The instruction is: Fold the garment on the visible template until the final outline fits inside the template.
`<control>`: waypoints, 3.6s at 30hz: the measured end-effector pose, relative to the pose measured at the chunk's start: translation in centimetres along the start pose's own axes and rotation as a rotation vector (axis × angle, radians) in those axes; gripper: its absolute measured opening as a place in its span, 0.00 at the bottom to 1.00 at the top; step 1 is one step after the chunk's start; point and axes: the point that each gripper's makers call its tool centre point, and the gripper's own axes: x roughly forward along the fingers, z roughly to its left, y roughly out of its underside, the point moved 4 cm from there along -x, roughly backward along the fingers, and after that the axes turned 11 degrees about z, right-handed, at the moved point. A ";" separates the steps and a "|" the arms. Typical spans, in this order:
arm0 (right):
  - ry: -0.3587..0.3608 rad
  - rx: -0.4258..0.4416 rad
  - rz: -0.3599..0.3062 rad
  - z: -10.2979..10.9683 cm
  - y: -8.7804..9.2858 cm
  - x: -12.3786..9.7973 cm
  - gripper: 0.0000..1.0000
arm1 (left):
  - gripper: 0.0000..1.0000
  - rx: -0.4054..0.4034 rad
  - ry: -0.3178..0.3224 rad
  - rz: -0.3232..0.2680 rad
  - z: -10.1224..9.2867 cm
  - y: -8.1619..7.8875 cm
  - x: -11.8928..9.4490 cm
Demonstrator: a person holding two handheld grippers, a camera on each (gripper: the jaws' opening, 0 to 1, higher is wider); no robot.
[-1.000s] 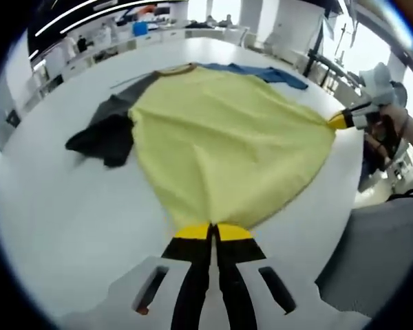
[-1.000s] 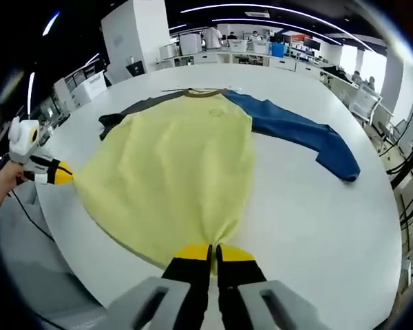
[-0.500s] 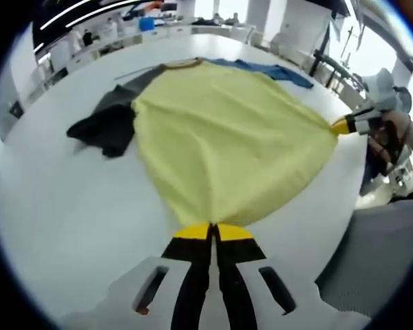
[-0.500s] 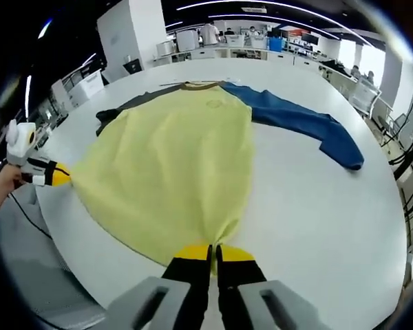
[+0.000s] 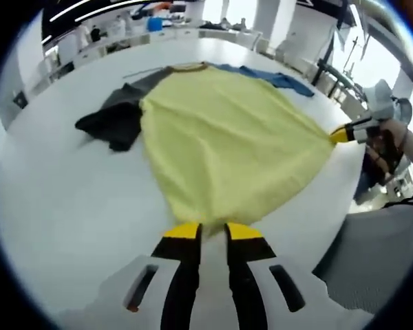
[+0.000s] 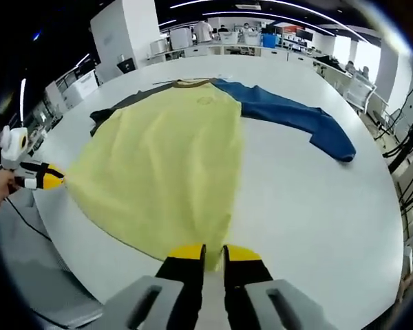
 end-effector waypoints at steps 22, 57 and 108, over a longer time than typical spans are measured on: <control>0.009 0.035 0.011 -0.5 0.5 0.7 0.05 | 0.12 -0.172 -0.087 0.000 2.1 1.5 1.0; 0.018 -0.018 -0.033 -1.2 0.3 -0.5 0.17 | 0.29 -0.144 -0.139 -0.035 1.7 2.0 0.0; 0.118 -0.349 -0.095 -15.0 -12.5 2.9 0.37 | 0.99 0.024 -0.184 -0.307 -0.7 -5.5 -7.3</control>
